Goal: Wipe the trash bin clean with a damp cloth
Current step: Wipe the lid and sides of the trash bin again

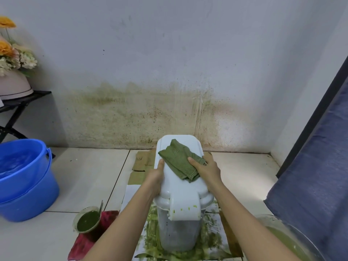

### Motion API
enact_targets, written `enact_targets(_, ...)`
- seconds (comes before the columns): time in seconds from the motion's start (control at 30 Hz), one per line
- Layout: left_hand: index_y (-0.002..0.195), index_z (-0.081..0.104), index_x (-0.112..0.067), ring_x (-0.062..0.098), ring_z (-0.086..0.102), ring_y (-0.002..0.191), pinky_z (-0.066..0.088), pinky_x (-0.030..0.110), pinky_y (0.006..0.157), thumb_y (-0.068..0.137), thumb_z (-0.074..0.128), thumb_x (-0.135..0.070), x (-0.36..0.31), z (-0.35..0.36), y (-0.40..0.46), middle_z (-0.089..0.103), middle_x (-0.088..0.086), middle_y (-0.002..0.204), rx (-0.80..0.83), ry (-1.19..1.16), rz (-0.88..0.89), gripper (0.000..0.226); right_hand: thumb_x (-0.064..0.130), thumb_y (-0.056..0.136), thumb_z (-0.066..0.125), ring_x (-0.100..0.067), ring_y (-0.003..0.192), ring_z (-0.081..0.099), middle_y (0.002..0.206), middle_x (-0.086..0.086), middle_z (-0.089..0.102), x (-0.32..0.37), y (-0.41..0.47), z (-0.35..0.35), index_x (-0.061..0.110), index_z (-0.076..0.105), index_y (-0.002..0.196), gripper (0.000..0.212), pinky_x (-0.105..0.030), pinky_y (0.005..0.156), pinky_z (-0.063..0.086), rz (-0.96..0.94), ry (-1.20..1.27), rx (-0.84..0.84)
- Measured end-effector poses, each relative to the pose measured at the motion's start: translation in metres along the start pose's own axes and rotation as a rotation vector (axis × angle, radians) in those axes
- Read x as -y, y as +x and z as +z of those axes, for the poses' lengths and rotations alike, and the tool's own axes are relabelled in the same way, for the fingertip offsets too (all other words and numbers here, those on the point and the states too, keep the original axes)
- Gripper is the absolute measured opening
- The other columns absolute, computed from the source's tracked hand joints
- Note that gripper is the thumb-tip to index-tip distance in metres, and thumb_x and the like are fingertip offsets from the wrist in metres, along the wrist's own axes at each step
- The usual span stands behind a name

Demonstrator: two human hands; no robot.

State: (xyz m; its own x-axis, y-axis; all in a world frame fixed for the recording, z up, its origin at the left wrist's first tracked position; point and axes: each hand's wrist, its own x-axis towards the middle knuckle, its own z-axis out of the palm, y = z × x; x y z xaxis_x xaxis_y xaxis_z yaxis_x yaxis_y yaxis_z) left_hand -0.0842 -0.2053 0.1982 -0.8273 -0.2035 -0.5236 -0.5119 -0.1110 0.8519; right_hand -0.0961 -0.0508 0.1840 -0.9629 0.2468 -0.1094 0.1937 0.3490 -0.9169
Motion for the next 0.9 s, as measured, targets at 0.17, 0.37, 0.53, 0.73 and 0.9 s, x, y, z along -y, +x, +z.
enact_targets(0.17, 0.141, 0.033, -0.010, 0.036, 0.037, 0.126, 0.032, 0.046, 0.106, 0.092, 0.032, -0.062, -0.001, 0.000, 0.011, 0.038, 0.021, 0.139, -0.170, 0.485, 0.120, 0.072, 0.067, 0.073, 0.061, -0.038, 0.130, 0.034, 0.142, -0.006, 0.038, 0.006, 0.006, -0.002, 0.027, 0.037, 0.138, 0.080, -0.053, 0.104, 0.032, 0.044, -0.203, -0.011)
enact_targets(0.37, 0.115, 0.056, -0.008, 0.036, 0.018, 0.136, 0.021, 0.053, 0.109, 0.085, 0.040, -0.069, -0.014, 0.015, 0.022, 0.034, 0.018, 0.143, -0.299, 0.874, 0.400, 0.070, 0.057, 0.096, 0.026, -0.038, 0.144, -0.009, 0.160, 0.000, 0.001, 0.029, 0.029, 0.000, 0.029, 0.042, 0.140, 0.055, -0.065, 0.108, -0.003, -0.039, -0.544, 0.119)
enact_targets(0.53, 0.102, 0.058, -0.017, 0.034, 0.034, 0.132, 0.023, 0.042, 0.109, 0.086, 0.064, -0.029, -0.018, 0.021, 0.033, 0.053, 0.005, 0.125, -0.292, 0.658, 0.712, 0.021, 0.045, 0.096, 0.039, -0.036, 0.145, -0.009, 0.159, 0.001, 0.008, 0.035, 0.032, 0.010, 0.026, 0.057, 0.116, 0.033, -0.064, 0.109, -0.006, -0.082, -0.641, 0.155)
enact_targets(0.73, 0.101, 0.040, -0.013, 0.017, 0.058, 0.078, 0.043, 0.026, 0.061, 0.084, 0.057, 0.003, -0.028, 0.019, 0.003, 0.062, 0.004, 0.094, -0.096, 0.247, 0.620, 0.030, 0.031, 0.087, 0.058, -0.029, 0.130, 0.038, 0.099, 0.000, 0.059, 0.033, 0.011, 0.006, 0.024, 0.047, 0.061, 0.029, -0.057, 0.114, -0.003, -0.068, -0.379, 0.111)
enact_targets(0.9, 0.108, 0.044, -0.017, 0.018, 0.063, 0.085, 0.055, 0.031, 0.071, 0.080, 0.066, 0.008, -0.053, -0.003, -0.032, 0.064, 0.002, 0.104, 0.137, -0.027, 0.657, 0.044, 0.013, 0.071, 0.070, -0.028, 0.114, 0.052, 0.103, 0.000, 0.060, 0.049, -0.014, -0.018, 0.023, 0.046, 0.103, 0.042, -0.055, 0.109, 0.027, 0.002, 0.078, 0.163)
